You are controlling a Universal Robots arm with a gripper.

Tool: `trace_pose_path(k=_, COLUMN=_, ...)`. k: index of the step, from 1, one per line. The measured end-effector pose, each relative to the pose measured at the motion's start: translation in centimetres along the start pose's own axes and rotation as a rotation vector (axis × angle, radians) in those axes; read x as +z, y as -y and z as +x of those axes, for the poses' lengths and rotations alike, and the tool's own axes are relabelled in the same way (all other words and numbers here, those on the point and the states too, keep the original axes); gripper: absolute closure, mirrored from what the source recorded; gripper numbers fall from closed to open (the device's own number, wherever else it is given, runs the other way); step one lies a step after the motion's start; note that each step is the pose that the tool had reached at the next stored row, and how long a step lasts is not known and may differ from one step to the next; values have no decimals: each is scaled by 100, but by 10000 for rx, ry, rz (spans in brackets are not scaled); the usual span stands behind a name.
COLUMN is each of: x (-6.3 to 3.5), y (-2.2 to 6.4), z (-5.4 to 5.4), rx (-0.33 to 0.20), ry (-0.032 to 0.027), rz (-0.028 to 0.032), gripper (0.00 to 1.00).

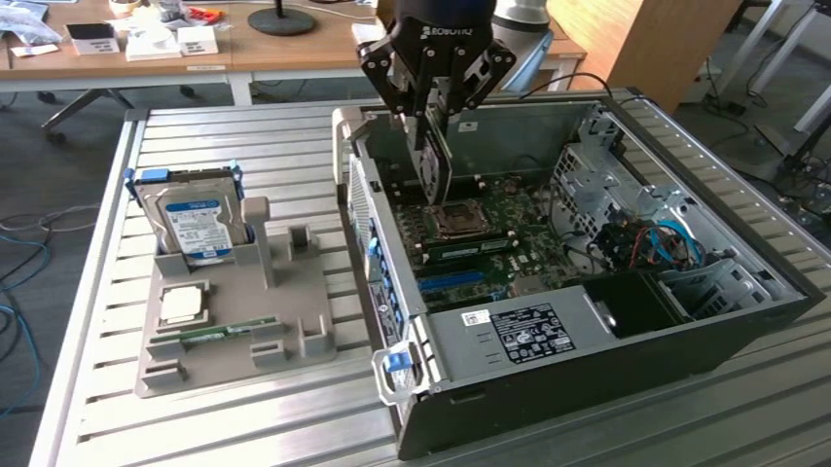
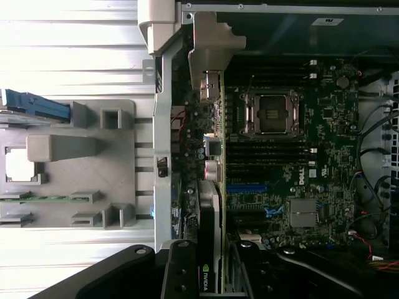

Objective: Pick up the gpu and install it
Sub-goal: 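Pick up the gpu and move the gpu toward the slot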

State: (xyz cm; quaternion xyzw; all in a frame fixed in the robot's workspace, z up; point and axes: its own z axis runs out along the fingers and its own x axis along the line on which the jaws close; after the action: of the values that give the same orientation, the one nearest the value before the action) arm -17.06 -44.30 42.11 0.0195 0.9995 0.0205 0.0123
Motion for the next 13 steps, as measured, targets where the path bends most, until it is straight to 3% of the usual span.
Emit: trace_pose_path(k=13, x=1, y=-3, z=-67, rx=0, ry=-1, rz=0, gripper=73)
